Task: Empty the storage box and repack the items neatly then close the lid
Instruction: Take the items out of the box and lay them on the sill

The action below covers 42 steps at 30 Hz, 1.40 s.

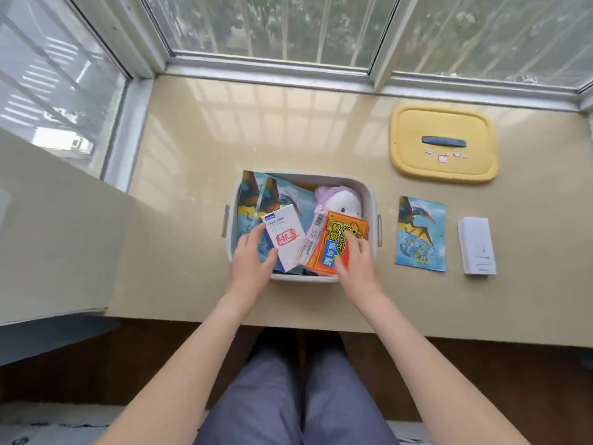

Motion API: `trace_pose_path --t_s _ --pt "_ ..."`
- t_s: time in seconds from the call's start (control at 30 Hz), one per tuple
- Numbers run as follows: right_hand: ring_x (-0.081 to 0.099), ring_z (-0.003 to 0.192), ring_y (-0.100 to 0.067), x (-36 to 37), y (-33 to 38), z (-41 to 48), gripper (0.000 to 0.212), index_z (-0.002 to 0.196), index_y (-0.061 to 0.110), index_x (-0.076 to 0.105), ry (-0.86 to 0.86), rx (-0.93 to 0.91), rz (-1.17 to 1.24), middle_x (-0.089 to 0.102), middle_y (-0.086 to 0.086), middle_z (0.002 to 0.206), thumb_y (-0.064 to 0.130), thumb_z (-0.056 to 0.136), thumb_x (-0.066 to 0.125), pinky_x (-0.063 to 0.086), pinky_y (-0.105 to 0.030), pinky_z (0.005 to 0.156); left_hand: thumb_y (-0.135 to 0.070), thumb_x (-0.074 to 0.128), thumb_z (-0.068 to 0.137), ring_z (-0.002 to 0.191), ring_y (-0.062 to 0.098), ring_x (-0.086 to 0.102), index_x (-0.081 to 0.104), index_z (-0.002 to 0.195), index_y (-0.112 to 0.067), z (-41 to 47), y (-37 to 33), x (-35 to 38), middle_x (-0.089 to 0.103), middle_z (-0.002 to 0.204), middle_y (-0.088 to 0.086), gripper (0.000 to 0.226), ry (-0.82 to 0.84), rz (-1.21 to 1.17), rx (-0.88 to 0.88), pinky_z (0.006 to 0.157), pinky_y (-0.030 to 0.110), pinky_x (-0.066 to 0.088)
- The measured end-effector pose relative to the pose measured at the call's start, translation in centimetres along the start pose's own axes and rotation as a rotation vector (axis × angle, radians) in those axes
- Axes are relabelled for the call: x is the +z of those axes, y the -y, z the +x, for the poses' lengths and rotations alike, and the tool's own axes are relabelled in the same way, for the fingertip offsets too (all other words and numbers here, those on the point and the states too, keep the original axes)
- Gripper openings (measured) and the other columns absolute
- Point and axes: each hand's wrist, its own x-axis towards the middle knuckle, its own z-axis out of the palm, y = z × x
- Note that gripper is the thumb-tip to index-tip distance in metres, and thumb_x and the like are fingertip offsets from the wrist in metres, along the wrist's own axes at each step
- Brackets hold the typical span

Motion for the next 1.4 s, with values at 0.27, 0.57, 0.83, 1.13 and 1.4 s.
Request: trace_pose_path --t_s 0.27,0.57,0.83,1.13,1.4 --pt "0.053 0.108 -0.033 2.3 -0.2 3.1 0.066 0.152 0.023 0.016 -0.016 0.267 -0.060 0.038 -0.018 0.127 0.035 0.099 0.052 0.047 -0.042 0.095 -0.022 0.063 0.091 0.104 0.019 0.059 0.031 0.147 -0.030 2.4 1.7 3.9 0.049 0.121 0.004 0.065 0.113 -0.053 -0.131 0.095 0.035 0.048" --pt "0.054 0.101 -0.036 3.8 -0.5 3.1 0.062 0.142 0.030 0.023 -0.041 0.305 0.079 0.045 -0.019 0.116 0.047 0.093 0.057 0.045 -0.042 0.093 -0.001 0.064 0.084 0.103 0.019 0.061 0.040 0.143 -0.029 2.6 1.4 5.7 0.028 0.124 0.001 0.069 0.060 -0.250 -0.150 0.097 0.037 0.052" --pt "0.046 0.094 -0.014 3.1 -0.6 2.8 0.057 0.133 0.031 0.034 -0.051 0.250 0.207 0.053 -0.006 0.121 0.035 0.088 0.069 0.036 -0.017 0.068 -0.007 0.070 0.083 0.096 0.014 0.059 0.049 0.125 -0.039 3.2 1.3 4.9 0.041 0.119 0.005 0.057 0.030 -0.243 -0.199 0.089 0.027 0.053" --pt "0.061 0.105 -0.004 2.5 -0.7 2.3 0.063 0.122 0.040 0.047 -0.043 0.214 0.604 0.057 0.009 0.125 0.012 0.076 0.081 0.056 -0.021 0.080 -0.008 0.067 0.087 0.093 0.003 0.063 0.048 0.125 -0.041 3.0 1.0 4.5 0.052 0.128 -0.001 0.053 0.091 -0.377 -0.213 0.070 0.017 0.056" --pt "0.066 0.108 -0.010 1.4 -1.3 2.0 0.064 0.130 0.029 0.057 0.024 0.210 0.842 0.060 -0.003 0.129 -0.010 0.081 0.071 0.057 -0.022 0.072 -0.008 0.065 0.090 0.099 0.009 0.065 0.046 0.126 -0.045 2.3 0.9 3.8 0.054 0.133 -0.002 0.055 0.104 -0.428 -0.219 0.081 0.035 0.060"
